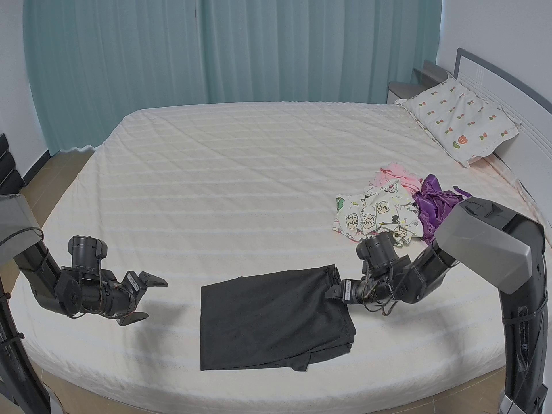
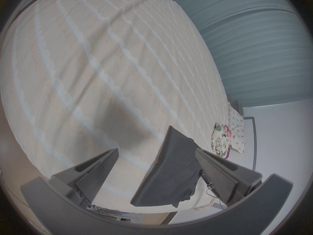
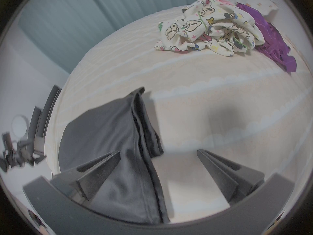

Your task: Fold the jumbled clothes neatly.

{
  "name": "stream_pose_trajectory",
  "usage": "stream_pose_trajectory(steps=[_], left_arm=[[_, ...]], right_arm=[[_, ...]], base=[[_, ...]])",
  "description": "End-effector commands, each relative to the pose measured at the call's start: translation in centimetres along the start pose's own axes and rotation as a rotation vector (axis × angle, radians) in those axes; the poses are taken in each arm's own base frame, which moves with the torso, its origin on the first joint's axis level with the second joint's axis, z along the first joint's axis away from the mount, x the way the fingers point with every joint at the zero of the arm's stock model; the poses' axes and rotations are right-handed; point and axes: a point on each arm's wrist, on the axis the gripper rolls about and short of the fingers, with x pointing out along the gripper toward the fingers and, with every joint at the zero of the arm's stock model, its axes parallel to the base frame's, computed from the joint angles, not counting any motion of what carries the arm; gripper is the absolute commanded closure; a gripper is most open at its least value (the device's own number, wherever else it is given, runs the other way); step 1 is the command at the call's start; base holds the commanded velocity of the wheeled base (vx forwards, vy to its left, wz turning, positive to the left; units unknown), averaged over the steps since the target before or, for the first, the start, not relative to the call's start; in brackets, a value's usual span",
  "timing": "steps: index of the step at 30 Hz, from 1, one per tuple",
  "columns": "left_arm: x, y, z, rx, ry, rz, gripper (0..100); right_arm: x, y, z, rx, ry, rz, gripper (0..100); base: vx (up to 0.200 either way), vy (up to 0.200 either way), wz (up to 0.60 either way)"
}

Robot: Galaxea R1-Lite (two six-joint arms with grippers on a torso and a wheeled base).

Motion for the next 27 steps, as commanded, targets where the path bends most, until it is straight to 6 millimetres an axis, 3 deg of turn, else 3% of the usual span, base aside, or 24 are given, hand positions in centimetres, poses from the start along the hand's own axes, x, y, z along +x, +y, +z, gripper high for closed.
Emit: stream_pose_trajectory(steps=[1, 6, 14, 15, 27], left_arm=[[0.0, 0.0, 0.0, -0.002, 0.0, 0.001, 0], [0.0, 0.0, 0.0, -0.002, 0.0, 0.001, 0], [0.0, 0.0, 0.0, -0.002, 0.001, 0.0, 0], [0.0, 0.0, 0.0, 0.0, -0.001, -0.003, 0], [0.0, 0.0, 0.0, -0.002, 0.001, 0.0, 0]], right_arm=[[-3.3, -1.1, -2.8, -0.149, 0.013, 0.102, 0], [-4.1, -1.3, -3.7, -0.152, 0.065, 0.151, 0], [-3.9, -1.1, -4.3, -0.158, 0.1, 0.187, 0], [-3.7, -0.9, -4.4, -0.162, 0.106, 0.186, 100], [-4.2, -1.3, -5.3, -0.182, 0.178, 0.141, 100]], base=[[0.0, 0.0, 0.0], [0.0, 0.0, 0.0], [0.0, 0.0, 0.0], [0.0, 0.0, 0.0], [0.0, 0.0, 0.0]])
